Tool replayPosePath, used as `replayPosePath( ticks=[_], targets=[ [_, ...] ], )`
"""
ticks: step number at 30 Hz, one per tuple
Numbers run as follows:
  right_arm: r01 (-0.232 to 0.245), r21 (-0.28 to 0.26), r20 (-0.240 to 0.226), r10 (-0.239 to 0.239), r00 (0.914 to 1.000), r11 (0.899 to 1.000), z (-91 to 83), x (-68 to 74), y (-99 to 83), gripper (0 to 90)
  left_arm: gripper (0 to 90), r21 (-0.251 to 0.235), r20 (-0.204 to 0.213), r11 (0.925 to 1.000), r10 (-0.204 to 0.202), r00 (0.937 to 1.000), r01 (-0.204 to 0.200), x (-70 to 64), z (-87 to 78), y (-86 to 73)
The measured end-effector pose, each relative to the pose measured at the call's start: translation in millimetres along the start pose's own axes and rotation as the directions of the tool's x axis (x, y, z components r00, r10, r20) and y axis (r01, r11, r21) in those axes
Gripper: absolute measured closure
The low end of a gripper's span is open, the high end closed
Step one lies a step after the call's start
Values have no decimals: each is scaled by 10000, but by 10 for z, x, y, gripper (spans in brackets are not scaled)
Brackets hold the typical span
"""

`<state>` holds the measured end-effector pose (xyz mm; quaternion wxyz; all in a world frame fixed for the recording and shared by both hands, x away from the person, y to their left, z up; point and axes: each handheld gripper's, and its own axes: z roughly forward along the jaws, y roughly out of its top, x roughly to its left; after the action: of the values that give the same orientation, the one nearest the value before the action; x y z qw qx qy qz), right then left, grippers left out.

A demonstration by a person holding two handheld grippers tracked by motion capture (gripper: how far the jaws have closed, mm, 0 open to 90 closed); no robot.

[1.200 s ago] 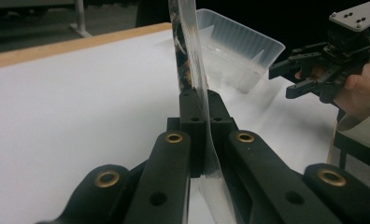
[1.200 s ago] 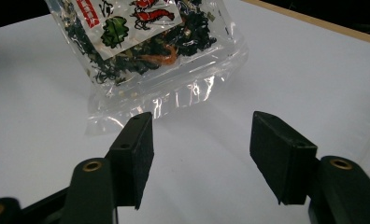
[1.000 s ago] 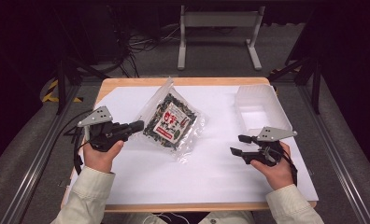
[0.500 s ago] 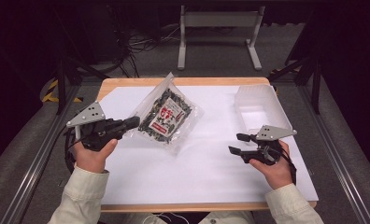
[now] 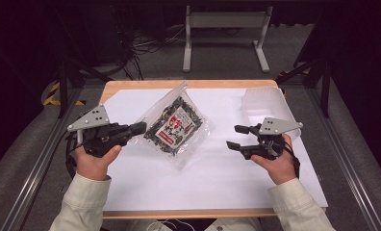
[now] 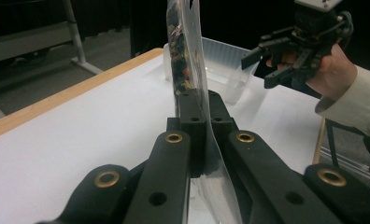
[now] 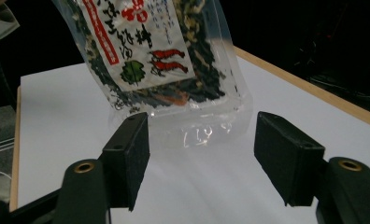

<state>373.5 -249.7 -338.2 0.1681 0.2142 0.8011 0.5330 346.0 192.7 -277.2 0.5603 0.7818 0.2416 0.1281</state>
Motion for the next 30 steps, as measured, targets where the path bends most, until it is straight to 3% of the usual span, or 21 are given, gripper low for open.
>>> replayPosePath(
  ticks=[11,18,30],
  targets=[
    [485,-540,-1077,-541,9927,9974,193,-44,418,318,896,115,437,9998,186,9989,-191,-79,-5,54],
    [415,-1228,-1553,-605,9860,9916,358,-95,500,318,896,106,626,9991,400,9972,-407,-110,1,90],
    [1009,-606,-2404,-1126,9641,9931,643,-100,682,282,896,86,859,9983,561,9947,-571,-166,21,122]
  ],
)
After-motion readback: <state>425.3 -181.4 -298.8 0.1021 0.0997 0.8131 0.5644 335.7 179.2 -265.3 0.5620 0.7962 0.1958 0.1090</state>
